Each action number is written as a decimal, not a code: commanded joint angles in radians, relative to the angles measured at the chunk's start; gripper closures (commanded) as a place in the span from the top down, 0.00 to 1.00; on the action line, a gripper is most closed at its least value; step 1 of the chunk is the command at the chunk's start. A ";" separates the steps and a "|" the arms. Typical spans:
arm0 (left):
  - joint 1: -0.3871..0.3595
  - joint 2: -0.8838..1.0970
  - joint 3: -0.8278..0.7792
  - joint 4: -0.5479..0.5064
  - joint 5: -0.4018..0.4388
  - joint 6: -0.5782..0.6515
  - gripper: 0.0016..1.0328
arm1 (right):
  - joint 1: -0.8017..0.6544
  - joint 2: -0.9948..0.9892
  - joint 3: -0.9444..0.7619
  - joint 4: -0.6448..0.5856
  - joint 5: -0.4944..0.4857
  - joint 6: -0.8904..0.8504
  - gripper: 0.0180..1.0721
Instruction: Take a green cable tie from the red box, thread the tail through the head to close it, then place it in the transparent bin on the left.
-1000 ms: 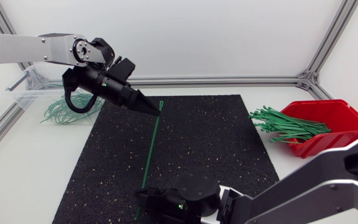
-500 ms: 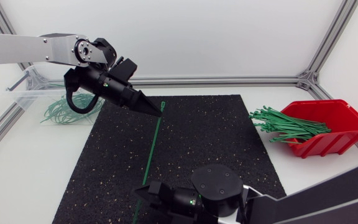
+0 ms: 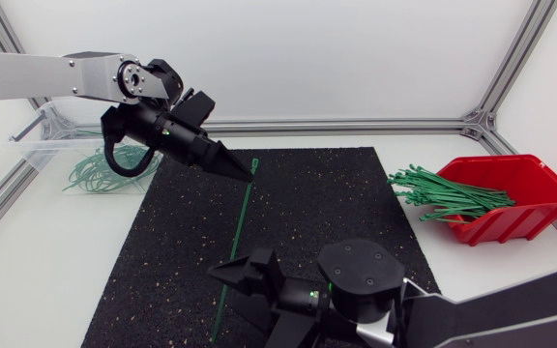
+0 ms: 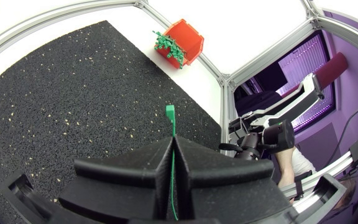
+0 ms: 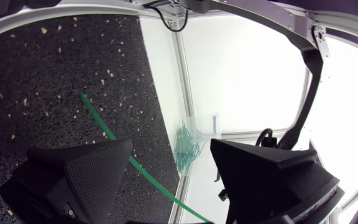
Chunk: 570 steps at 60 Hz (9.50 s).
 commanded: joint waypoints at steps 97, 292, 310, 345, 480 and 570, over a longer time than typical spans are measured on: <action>-0.007 0.114 0.118 -0.209 0.057 -0.014 0.03 | 0.086 0.211 0.076 0.022 0.170 -0.188 0.96; 0.032 0.209 0.227 -0.377 0.100 0.084 0.03 | 0.230 0.162 0.056 0.008 0.325 -0.215 0.21; 0.034 0.208 0.226 -0.377 0.100 0.084 0.03 | 0.238 0.144 -0.001 0.008 0.325 -0.226 0.23; 0.025 0.208 0.227 -0.383 0.100 0.084 0.03 | 0.201 0.216 0.061 0.009 0.320 -0.243 0.24; 0.059 -0.012 0.040 -0.364 0.106 0.153 0.03 | 0.190 -0.007 0.128 -0.136 0.488 0.220 0.05; 0.059 -0.076 -0.115 -0.139 0.118 0.153 0.03 | 0.118 -0.063 0.041 0.014 0.663 0.694 0.05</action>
